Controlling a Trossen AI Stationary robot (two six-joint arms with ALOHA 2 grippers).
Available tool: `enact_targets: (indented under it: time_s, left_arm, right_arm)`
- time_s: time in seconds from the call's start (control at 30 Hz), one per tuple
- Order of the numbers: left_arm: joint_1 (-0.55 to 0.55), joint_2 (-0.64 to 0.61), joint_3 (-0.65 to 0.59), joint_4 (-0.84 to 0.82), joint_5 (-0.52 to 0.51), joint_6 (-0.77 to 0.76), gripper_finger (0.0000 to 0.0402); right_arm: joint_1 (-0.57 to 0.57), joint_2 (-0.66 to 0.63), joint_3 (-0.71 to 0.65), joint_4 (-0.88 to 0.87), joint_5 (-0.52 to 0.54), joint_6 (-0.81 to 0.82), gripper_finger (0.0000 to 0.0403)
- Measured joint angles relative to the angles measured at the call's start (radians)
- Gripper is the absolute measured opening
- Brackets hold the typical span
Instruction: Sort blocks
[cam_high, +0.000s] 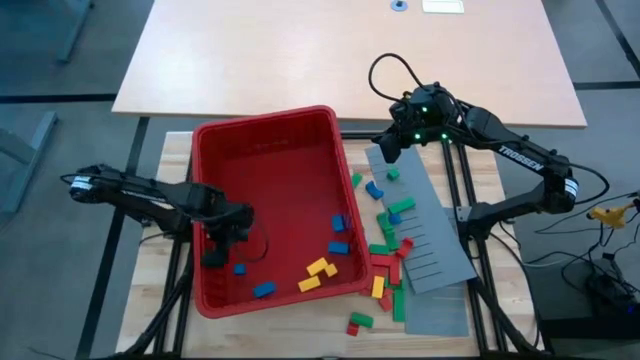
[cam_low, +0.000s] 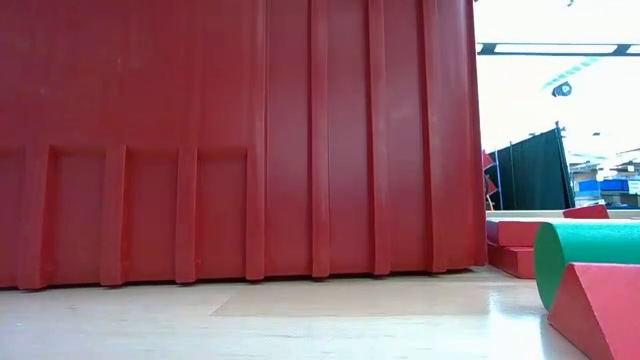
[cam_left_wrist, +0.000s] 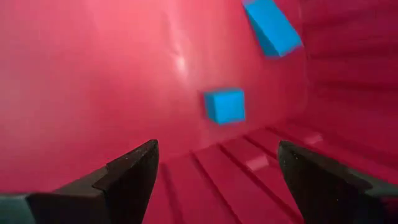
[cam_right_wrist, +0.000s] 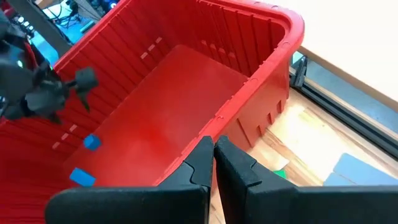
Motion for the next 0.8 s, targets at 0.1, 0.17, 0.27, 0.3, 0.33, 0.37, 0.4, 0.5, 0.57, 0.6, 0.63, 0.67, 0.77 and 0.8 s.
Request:
enact_targets:
  time_s: [0.1, 0.17, 0.27, 0.3, 0.33, 0.37, 0.4, 0.5, 0.57, 0.6, 0.63, 0.67, 0.77, 0.8]
  left_arm:
    - [-0.048, 0.019, -0.030, 0.020, 0.029, 0.004, 0.0313]
    - [-0.077, 0.033, -0.044, 0.047, 0.051, 0.003, 0.0313]
    - [-0.107, 0.051, -0.064, 0.083, 0.085, 0.008, 0.0313]
    - [-0.112, 0.058, -0.067, 0.097, 0.093, 0.011, 0.0313]
    - [-0.114, 0.065, -0.070, 0.109, 0.099, 0.014, 0.0313]
    - [-0.113, 0.073, -0.072, 0.119, 0.102, 0.014, 0.0313]
    - [-0.113, 0.081, -0.073, 0.131, 0.097, 0.012, 0.0313]
    - [-0.112, 0.117, -0.084, 0.164, 0.029, 0.017, 0.0314]
    - [-0.113, 0.134, -0.088, 0.193, 0.022, 0.018, 0.0314]
    - [-0.113, 0.150, -0.092, 0.199, 0.022, 0.022, 0.0314]
    - [-0.114, 0.171, -0.097, 0.199, 0.023, 0.024, 0.0314]
    - [-0.116, 0.192, -0.100, 0.198, 0.023, 0.024, 0.0314]
    - [-0.120, 0.248, -0.099, 0.199, 0.046, 0.012, 0.0314]
    - [-0.122, 0.271, -0.099, 0.200, 0.063, 0.010, 0.0314]
  right_arm:
    - [0.000, 0.000, 0.000, 0.000, 0.010, 0.014, 0.0000]
    - [0.000, 0.000, 0.000, -0.001, 0.037, 0.037, 0.0000]
    - [0.000, 0.000, 0.000, -0.001, 0.053, 0.061, 0.0000]
    - [0.000, 0.000, 0.000, 0.000, 0.055, 0.067, 0.0000]
    - [0.000, 0.000, 0.000, 0.000, 0.061, 0.073, 0.0000]
    - [0.000, 0.000, 0.000, 0.000, 0.070, 0.083, 0.0000]
    - [0.001, 0.000, 0.000, 0.000, 0.076, 0.091, 0.0000]
    - [0.000, 0.000, 0.000, -0.001, 0.080, 0.106, 0.0000]
    - [0.000, 0.000, 0.000, -0.001, 0.080, 0.106, 0.0000]
    - [0.000, 0.000, 0.000, -0.001, 0.079, 0.106, 0.0000]
    - [0.000, 0.000, 0.000, -0.002, 0.079, 0.104, 0.0000]
    - [0.000, 0.000, 0.000, -0.002, 0.079, 0.099, 0.0000]
    - [0.000, 0.000, 0.000, -0.002, 0.076, 0.066, 0.0000]
    - [0.000, 0.000, 0.000, -0.002, 0.076, 0.057, 0.0000]
